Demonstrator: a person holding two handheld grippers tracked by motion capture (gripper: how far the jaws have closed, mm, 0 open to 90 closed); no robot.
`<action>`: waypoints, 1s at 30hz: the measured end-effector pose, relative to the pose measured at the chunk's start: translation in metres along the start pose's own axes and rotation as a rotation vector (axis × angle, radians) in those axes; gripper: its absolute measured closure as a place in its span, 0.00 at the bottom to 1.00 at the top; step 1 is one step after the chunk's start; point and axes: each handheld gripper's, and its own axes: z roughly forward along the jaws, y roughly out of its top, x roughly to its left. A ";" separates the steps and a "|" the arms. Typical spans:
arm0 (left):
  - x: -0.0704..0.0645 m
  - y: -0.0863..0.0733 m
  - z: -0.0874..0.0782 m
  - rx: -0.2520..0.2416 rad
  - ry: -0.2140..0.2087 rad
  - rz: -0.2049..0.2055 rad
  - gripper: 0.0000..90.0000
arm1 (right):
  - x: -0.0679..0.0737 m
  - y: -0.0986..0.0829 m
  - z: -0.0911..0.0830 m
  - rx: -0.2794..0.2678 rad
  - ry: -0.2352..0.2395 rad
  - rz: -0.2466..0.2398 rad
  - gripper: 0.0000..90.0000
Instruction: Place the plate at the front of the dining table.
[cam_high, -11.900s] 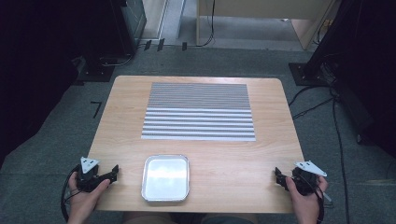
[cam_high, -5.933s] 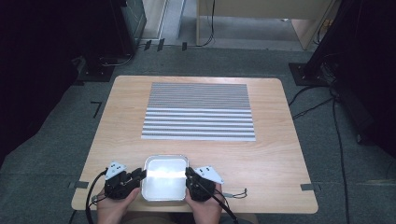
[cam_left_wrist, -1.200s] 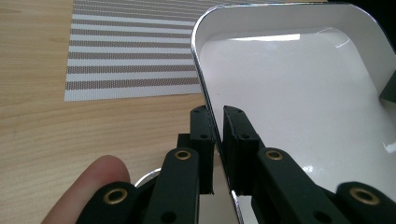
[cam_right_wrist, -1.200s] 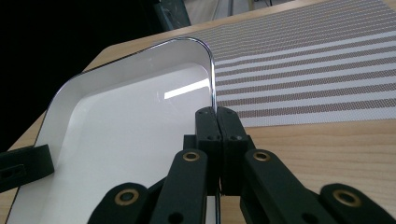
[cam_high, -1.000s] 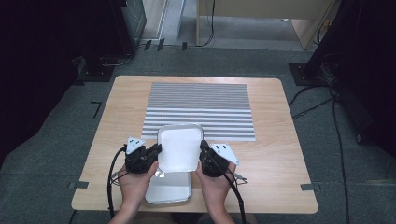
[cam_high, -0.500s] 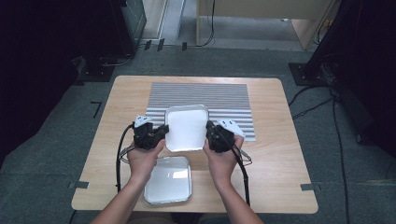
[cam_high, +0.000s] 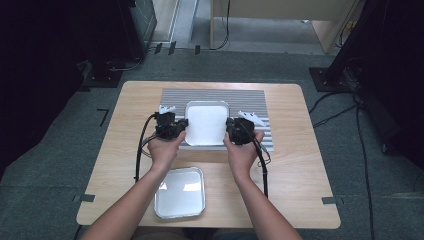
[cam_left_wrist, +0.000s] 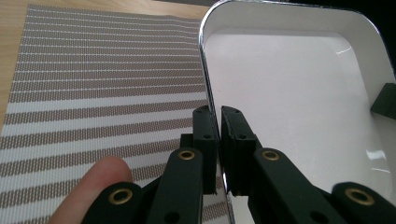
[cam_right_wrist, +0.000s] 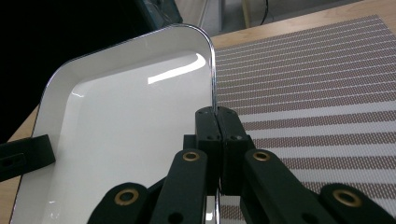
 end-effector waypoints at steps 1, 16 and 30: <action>0.001 0.002 0.005 0.010 0.004 -0.002 0.96 | -0.001 0.001 0.004 0.005 -0.003 0.000 1.00; 0.022 0.019 0.076 0.159 0.033 -0.118 0.92 | -0.015 0.020 0.071 0.110 -0.062 -0.039 1.00; 0.023 0.029 0.112 0.196 0.057 -0.132 0.89 | -0.041 0.021 0.105 0.174 -0.044 -0.009 0.99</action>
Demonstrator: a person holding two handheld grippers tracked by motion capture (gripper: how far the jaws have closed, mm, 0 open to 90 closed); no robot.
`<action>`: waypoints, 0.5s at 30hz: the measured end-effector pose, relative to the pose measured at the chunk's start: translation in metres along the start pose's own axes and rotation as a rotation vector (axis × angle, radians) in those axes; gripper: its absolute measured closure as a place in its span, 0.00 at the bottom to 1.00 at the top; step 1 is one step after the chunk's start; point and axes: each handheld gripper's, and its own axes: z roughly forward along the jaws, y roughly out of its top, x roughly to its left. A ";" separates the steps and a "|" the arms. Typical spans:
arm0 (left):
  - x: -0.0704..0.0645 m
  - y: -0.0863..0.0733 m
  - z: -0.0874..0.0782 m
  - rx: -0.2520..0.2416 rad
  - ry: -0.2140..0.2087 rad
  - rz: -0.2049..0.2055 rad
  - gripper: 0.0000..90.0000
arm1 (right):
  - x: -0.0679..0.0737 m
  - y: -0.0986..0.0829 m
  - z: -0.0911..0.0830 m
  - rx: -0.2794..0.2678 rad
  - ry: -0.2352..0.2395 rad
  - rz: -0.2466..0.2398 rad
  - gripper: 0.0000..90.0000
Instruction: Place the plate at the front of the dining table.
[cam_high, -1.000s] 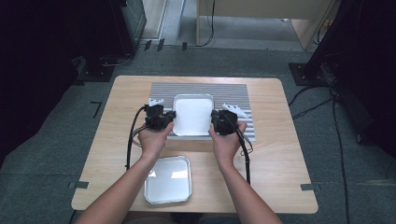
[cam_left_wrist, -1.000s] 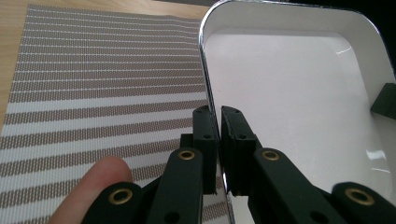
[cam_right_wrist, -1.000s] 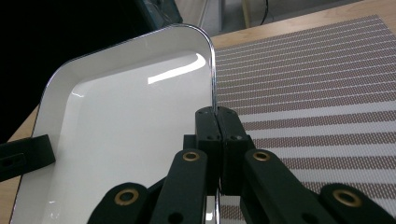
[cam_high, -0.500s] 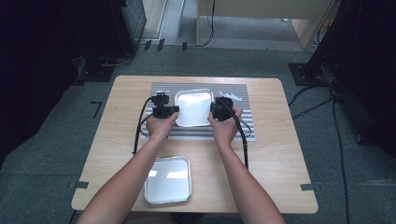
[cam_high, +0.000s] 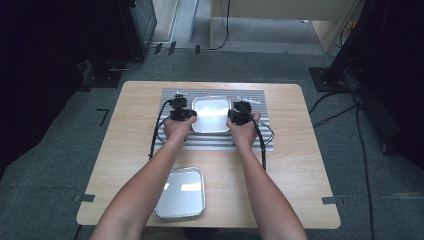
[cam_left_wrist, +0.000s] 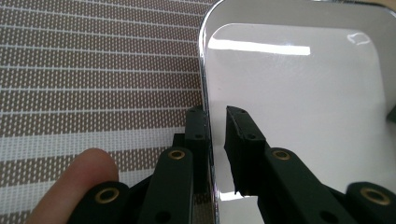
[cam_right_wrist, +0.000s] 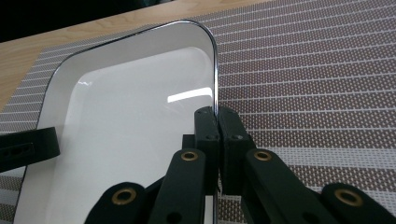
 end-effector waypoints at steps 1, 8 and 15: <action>0.000 0.002 0.002 -0.001 0.007 -0.001 0.88 | -0.001 0.002 0.004 0.013 0.003 0.002 0.99; 0.006 0.005 0.007 0.009 -0.001 -0.017 0.87 | -0.005 0.004 0.018 0.074 0.014 0.029 0.98; -0.003 0.009 0.013 0.029 0.008 0.035 0.85 | -0.012 0.004 0.023 0.063 -0.002 0.052 0.98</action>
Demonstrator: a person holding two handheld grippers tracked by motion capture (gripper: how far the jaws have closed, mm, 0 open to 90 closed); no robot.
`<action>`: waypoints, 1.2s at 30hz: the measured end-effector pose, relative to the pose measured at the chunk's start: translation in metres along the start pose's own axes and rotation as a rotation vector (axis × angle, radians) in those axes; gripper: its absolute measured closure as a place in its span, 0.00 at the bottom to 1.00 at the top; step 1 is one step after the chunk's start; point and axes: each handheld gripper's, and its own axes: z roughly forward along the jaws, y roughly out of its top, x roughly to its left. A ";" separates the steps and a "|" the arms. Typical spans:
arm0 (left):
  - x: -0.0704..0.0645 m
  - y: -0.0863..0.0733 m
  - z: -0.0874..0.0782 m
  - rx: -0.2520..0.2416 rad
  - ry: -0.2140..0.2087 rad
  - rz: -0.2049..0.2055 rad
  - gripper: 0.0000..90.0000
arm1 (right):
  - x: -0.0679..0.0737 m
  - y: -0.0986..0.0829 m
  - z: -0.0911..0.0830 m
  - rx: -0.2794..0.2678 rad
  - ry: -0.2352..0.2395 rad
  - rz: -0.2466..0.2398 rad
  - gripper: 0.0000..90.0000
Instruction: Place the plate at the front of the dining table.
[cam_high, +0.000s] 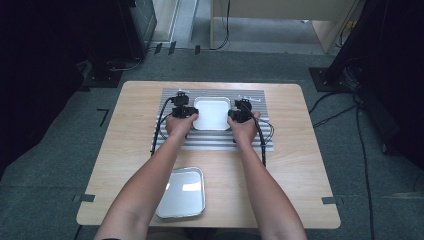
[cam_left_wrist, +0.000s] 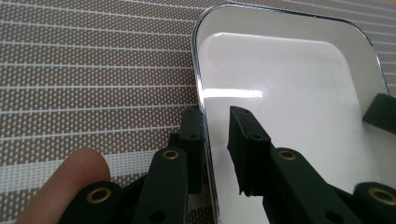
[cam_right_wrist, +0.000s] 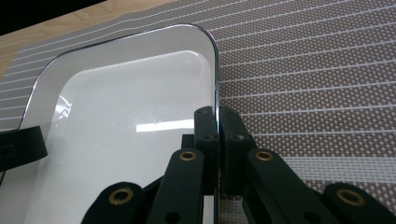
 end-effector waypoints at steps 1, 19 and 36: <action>-0.002 0.000 0.002 0.007 0.006 0.013 0.84 | -0.002 0.001 0.001 -0.003 -0.014 0.006 0.98; -0.003 0.000 0.007 0.012 0.022 0.006 0.82 | -0.004 0.000 0.008 -0.012 -0.004 -0.048 0.95; 0.006 -0.004 0.000 -0.055 -0.034 -0.006 0.69 | -0.005 -0.004 0.008 -0.058 0.004 -0.094 0.73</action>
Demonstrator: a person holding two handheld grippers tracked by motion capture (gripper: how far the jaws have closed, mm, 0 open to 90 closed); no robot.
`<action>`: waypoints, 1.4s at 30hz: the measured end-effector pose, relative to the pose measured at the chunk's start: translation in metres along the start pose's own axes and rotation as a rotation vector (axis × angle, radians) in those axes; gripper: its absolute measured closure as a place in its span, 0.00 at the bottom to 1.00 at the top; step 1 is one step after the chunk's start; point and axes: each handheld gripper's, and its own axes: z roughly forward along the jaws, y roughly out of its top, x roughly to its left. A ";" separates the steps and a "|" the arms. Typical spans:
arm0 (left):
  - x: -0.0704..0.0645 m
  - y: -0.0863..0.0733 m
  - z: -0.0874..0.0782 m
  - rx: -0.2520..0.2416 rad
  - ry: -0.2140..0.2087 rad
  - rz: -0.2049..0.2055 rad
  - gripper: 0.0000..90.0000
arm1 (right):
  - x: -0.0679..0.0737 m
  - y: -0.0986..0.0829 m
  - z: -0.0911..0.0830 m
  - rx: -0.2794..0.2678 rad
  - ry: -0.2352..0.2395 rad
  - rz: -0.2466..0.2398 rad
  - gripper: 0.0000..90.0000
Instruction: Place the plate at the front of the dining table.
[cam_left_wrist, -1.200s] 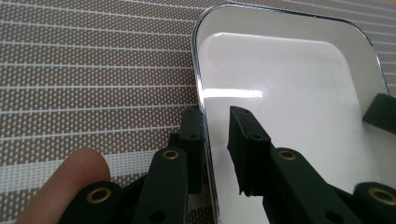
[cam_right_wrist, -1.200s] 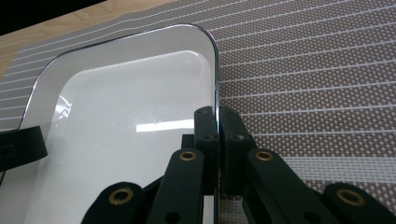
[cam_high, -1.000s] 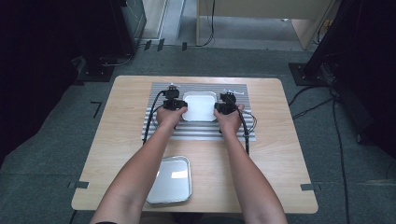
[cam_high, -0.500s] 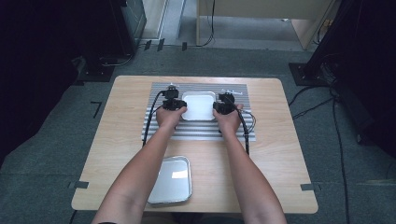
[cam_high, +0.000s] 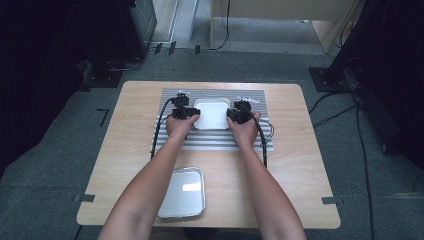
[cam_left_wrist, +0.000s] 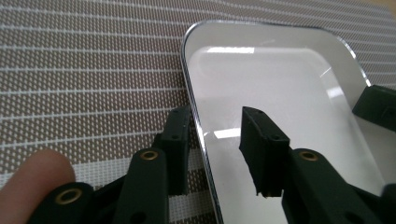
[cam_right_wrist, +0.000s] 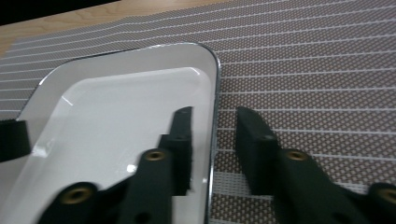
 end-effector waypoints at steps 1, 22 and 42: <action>0.002 0.000 -0.002 -0.013 -0.018 -0.005 0.65 | 0.000 0.000 0.000 -0.001 -0.009 -0.006 0.67; 0.030 -0.021 -0.047 -0.073 -0.110 -0.001 0.24 | -0.007 0.010 -0.039 0.006 0.050 -0.054 0.38; 0.045 -0.053 -0.092 -0.127 -0.086 0.081 0.22 | -0.025 -0.022 -0.088 -0.027 0.089 -0.151 0.28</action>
